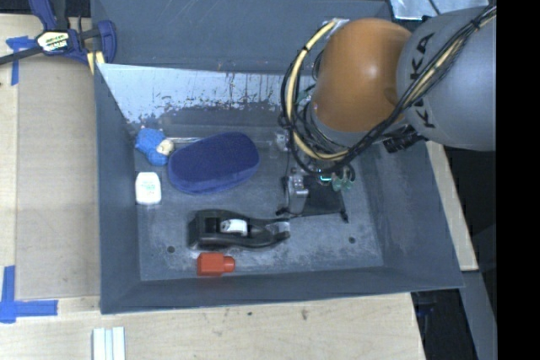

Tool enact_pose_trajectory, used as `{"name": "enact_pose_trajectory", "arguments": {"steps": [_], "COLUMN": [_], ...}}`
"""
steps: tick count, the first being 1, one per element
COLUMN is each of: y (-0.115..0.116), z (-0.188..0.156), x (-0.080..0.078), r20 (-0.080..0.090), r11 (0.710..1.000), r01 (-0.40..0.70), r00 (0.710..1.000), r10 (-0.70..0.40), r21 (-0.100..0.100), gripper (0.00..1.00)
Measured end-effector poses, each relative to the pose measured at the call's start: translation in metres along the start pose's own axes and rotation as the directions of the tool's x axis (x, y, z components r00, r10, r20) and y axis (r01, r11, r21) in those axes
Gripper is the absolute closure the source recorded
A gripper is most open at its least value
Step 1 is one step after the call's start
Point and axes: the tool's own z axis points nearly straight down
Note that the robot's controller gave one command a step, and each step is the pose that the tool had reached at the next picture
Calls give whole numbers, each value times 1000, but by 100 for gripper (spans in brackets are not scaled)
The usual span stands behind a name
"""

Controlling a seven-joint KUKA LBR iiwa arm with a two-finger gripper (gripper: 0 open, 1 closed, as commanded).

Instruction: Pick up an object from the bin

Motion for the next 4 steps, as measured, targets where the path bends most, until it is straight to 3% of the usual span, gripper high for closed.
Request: {"name": "enact_pose_trajectory", "arguments": {"steps": [1,2,3,4], "y": [48,45,21,41], "z": [96,66,67,97], "x": [59,70,48,55], "r20": [-5,6,5,4], "r11": [972,997,996,958], "r01": [234,79,-86,-288], "r00": [972,997,996,958], "r10": [-234,-79,86,288], "r21": [8,0,0,-1], "gripper": [0,0,0,0]}}
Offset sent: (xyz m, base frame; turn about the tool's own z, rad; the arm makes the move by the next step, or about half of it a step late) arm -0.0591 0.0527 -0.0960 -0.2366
